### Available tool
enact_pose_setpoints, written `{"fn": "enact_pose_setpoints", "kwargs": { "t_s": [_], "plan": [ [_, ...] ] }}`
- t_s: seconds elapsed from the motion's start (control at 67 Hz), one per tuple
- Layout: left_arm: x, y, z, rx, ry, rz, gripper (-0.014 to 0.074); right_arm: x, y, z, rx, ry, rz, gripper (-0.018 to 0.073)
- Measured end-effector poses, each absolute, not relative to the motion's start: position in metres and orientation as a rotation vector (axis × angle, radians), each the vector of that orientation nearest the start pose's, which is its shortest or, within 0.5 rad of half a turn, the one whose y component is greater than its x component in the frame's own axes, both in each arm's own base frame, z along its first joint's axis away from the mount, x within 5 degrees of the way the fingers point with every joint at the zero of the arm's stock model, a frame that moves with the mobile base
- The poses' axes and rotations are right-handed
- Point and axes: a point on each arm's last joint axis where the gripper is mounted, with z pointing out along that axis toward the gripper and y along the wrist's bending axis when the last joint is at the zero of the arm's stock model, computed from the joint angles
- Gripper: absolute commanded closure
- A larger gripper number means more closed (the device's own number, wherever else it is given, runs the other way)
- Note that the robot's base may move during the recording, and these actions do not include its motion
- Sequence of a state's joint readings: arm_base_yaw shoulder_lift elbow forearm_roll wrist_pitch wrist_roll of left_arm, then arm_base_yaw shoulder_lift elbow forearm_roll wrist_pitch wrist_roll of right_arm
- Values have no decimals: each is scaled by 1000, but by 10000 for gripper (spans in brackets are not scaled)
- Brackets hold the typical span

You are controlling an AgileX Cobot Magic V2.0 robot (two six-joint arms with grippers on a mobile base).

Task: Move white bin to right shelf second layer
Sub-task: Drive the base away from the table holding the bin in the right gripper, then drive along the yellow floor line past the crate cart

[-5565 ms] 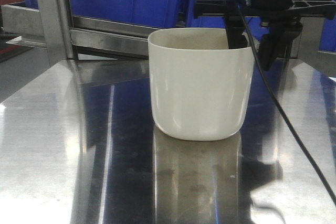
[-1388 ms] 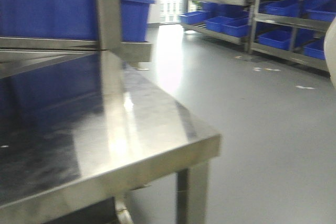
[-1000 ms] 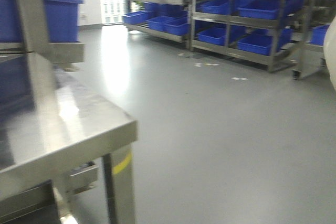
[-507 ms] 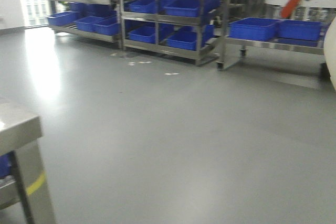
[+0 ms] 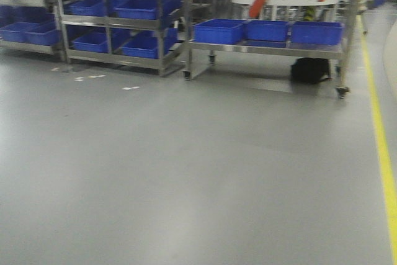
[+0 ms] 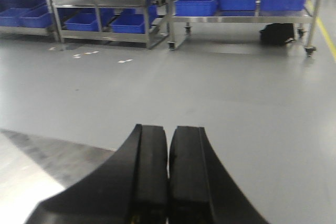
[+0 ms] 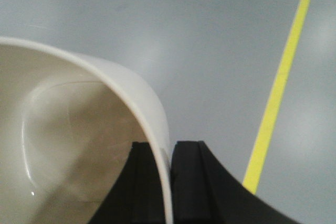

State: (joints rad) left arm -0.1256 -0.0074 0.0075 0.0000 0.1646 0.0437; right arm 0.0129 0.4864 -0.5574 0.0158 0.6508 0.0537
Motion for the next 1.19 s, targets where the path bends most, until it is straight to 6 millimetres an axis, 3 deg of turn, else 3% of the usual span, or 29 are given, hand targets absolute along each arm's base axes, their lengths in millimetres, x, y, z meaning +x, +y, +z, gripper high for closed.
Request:
{"fn": "enact_pose_setpoints", "kwargs": {
  "t_s": [1.194],
  "plan": [
    [55, -7, 196, 139, 1643, -62, 512, 93, 2, 307, 49, 2063, 59, 510]
  ]
}}
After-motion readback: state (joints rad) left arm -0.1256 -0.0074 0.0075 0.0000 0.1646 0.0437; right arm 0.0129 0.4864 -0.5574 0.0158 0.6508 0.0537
